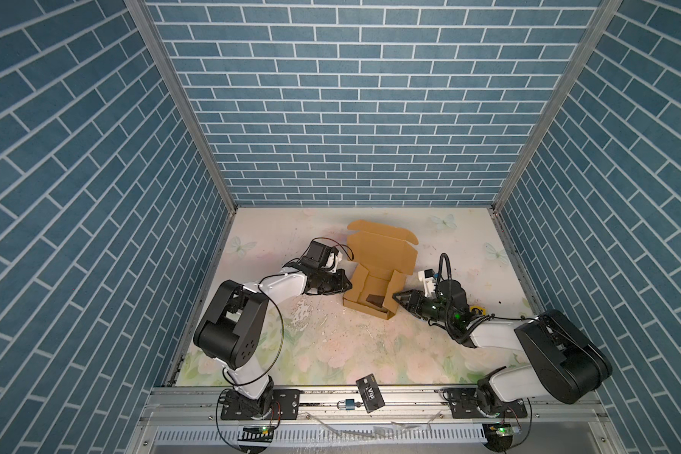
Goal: Fold the paper box
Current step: 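Push the box's side walls inward with both grippers toward each other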
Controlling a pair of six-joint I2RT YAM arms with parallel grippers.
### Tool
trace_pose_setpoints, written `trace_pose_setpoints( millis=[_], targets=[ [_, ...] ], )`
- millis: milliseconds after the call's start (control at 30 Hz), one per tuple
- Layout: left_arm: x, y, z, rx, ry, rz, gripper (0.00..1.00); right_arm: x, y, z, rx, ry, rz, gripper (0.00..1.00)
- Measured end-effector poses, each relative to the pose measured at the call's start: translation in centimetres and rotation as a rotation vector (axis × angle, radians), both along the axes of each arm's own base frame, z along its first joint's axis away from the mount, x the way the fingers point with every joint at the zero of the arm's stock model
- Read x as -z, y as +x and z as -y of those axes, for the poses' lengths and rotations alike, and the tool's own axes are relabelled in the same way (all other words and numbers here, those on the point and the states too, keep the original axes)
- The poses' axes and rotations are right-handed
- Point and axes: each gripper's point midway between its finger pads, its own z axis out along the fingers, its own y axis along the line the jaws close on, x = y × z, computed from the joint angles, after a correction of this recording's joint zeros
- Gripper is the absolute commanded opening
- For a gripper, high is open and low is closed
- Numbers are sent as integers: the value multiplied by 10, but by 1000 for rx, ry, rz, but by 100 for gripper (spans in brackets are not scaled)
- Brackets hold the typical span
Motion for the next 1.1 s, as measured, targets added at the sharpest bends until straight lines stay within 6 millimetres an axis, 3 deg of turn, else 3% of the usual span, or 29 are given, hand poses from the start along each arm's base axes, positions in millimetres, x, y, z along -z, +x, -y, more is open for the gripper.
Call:
trace_pose_setpoints(
  millis=[133, 433, 633, 1000, 1100],
  targets=[
    [0, -4, 4, 14, 6, -5, 27, 7, 4, 2, 35, -52, -7, 42],
    [0, -10, 11, 48, 34, 8, 26, 10, 16, 2, 88, -118, 17, 42],
    [3, -11, 8, 67, 148, 45, 24, 11, 21, -7, 81, -158, 30, 41],
    [-8, -9, 16, 111, 363, 123, 30, 15, 18, -18, 64, -289, 50, 42],
    [0, -7, 14, 113, 427, 125, 31, 15, 18, -20, 59, -330, 54, 42]
  ],
)
